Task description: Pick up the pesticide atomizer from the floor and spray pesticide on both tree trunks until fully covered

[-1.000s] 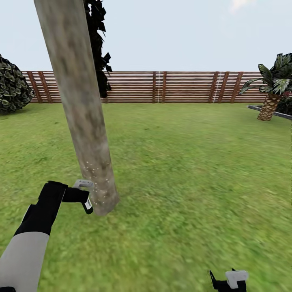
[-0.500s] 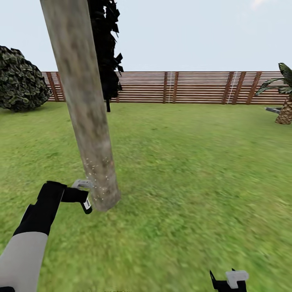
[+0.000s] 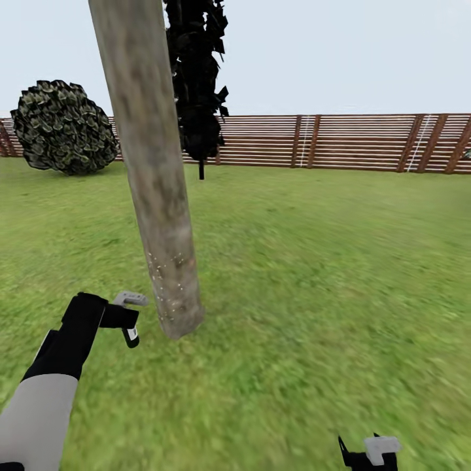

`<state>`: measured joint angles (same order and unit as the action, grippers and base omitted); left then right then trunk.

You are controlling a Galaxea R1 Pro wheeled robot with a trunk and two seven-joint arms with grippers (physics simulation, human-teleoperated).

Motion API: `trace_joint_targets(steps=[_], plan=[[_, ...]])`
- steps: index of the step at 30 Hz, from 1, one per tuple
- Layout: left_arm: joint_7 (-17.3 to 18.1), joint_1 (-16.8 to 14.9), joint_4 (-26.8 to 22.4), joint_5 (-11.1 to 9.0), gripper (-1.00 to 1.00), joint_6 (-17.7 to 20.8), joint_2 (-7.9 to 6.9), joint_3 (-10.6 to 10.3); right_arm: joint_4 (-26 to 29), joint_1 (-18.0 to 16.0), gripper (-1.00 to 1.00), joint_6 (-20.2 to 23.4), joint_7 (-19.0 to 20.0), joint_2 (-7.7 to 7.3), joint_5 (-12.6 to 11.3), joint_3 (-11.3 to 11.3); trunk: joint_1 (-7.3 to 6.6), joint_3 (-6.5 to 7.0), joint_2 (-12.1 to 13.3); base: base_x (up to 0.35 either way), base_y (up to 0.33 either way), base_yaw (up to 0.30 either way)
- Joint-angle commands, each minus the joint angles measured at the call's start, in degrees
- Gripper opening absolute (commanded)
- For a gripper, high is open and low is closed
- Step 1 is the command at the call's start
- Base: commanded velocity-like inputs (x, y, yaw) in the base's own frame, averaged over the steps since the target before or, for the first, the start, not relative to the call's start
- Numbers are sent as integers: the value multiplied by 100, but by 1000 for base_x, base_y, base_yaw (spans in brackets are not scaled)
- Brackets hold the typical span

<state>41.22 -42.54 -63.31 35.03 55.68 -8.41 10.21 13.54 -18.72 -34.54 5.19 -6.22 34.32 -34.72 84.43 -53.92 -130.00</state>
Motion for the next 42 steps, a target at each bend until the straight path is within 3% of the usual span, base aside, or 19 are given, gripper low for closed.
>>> trace_joint_targets(steps=[1,19,23,25,29,33,36,39,42], plan=[[-48,0,1,-14,-100,5,15,-1,0,0,100,0,0,0,-1,0,0,0,0,137,-273,209],[-224,37,128,-14,-100,13,-19,16,9,0,100,0,0,5,-5,0,0,0,0,58,-273,15],[-390,58,162,-19,-100,10,-20,21,9,0,100,0,0,2,-5,-1,0,0,0,139,-266,231],[-565,154,433,-41,-100,-1,-12,19,9,0,100,0,0,5,-5,0,0,0,0,159,-260,271],[-616,188,729,-55,-100,-26,39,30,5,0,100,0,0,6,-5,0,0,0,0,161,-260,274],[-623,193,709,-65,-100,-14,132,36,3,0,100,0,0,6,-5,0,0,0,0,161,-260,215],[-620,193,694,-59,-100,-10,97,40,1,0,100,0,0,6,-5,0,0,0,0,159,-260,38],[-614,193,690,-61,-100,-19,-15,234,0,0,100,0,0,6,-3,0,0,0,0,154,-260,7],[-592,193,681,-68,-100,-59,-75,748,0,0,100,0,0,6,-1,0,0,0,0,140,-260,1]])
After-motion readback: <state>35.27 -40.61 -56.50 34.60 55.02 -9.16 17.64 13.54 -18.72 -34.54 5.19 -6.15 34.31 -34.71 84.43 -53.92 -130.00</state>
